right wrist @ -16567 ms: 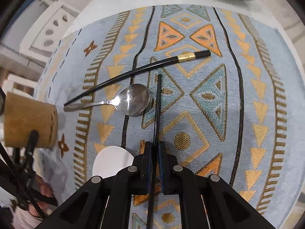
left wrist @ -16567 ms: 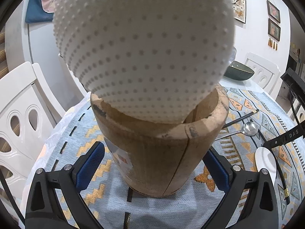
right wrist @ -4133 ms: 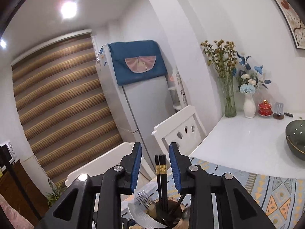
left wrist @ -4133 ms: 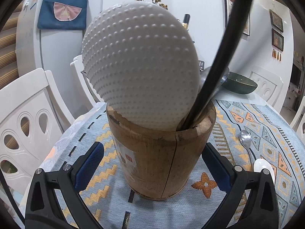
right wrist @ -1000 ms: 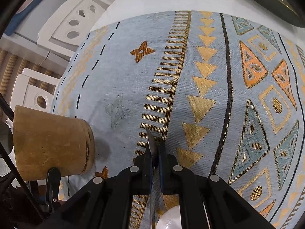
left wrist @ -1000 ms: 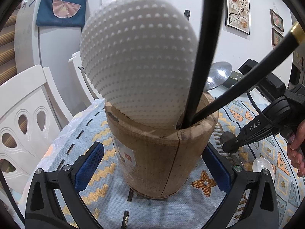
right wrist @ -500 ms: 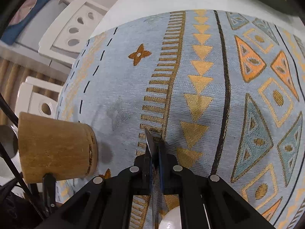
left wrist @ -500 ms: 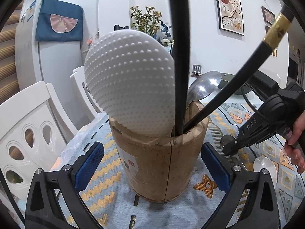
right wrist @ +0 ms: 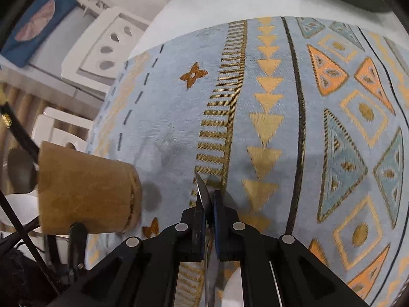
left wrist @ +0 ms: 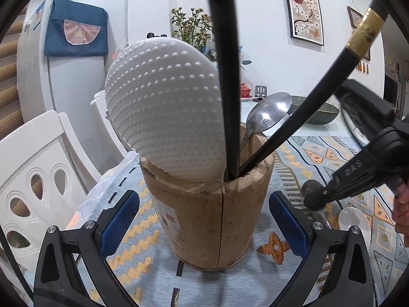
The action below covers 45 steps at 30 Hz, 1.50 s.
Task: Organize utensils
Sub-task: 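Lift the spoon with the right gripper and carry it toward the holder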
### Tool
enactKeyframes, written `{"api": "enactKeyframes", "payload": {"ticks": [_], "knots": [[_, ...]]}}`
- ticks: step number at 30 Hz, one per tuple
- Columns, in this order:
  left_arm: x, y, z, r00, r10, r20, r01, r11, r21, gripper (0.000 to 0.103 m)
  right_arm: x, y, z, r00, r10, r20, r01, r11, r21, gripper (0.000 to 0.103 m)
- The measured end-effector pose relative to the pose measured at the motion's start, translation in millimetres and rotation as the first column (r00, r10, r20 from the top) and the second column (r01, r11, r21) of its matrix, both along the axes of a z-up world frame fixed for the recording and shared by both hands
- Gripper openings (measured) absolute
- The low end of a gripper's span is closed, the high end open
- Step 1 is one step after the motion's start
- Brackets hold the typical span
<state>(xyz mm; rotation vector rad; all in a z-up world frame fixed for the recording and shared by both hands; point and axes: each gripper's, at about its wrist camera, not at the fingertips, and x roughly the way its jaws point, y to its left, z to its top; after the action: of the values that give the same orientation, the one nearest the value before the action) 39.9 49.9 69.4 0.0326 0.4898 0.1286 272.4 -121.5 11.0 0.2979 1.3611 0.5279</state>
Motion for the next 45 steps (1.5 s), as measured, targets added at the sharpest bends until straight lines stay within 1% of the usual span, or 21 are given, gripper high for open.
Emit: {"api": "enactKeyframes", "payload": {"ticks": [4,8,10,12,15,22,27,30,36,39,45], "knots": [[0.9,3.8,0.6,1.000,-0.001,0.001,0.001,1.000,-0.002,0.101,-16.2,-6.0,12.0,0.999,0.005,0.037,-0.007,0.999,0.054,0.005],[0.6,4.5,0.2,1.000,-0.002,0.002,0.002,1.000,0.001,0.097,-27.4,-6.2,30.3,0.995,0.016,0.099,-0.024,0.997,0.078,0.005],[0.5,3.7,-0.1,1.000,-0.011,0.003,0.011,1.000,0.000,0.091,-31.7,-6.1,39.9,0.993,0.015,0.121,-0.027,0.995,0.096,0.005],[0.5,1.7,0.1,1.000,-0.017,0.004,0.017,1.000,0.008,0.089,-36.2,-5.5,47.4,0.991,0.010,0.134,-0.025,0.993,0.113,0.005],[0.5,2.1,0.2,1.000,-0.017,0.005,0.017,1.000,0.006,0.089,-41.0,-4.2,59.0,0.987,0.012,0.160,-0.034,0.991,0.133,0.005],[0.5,1.6,0.3,1.000,-0.018,0.005,0.018,1.000,0.006,0.089,-48.9,6.3,85.9,0.971,0.052,0.234,-0.078,0.991,0.106,0.005],[0.5,1.8,0.3,1.000,-0.017,0.005,0.017,1.000,0.006,0.089,-50.7,4.7,98.3,0.966,0.046,0.254,-0.084,0.986,0.143,0.005],[0.6,1.8,0.2,1.000,-0.018,0.004,0.018,1.000,0.004,0.089,-50.8,4.0,112.6,0.955,0.047,0.293,-0.092,0.986,0.140,0.005],[1.1,2.7,-0.3,1.000,-0.018,0.001,0.018,1.000,0.001,0.090,-44.6,-1.4,143.1,0.938,0.009,0.347,-0.080,0.978,0.191,0.005],[0.1,2.7,-0.5,1.000,-0.018,0.000,0.018,1.000,0.001,0.090,-40.5,-1.3,163.2,0.920,-0.006,0.391,-0.085,0.973,0.215,0.005],[-0.2,4.1,-0.7,1.000,-0.018,-0.003,0.018,1.000,-0.001,0.090,-31.0,10.2,202.4,0.873,-0.027,0.486,-0.114,0.959,0.258,0.005]]}}
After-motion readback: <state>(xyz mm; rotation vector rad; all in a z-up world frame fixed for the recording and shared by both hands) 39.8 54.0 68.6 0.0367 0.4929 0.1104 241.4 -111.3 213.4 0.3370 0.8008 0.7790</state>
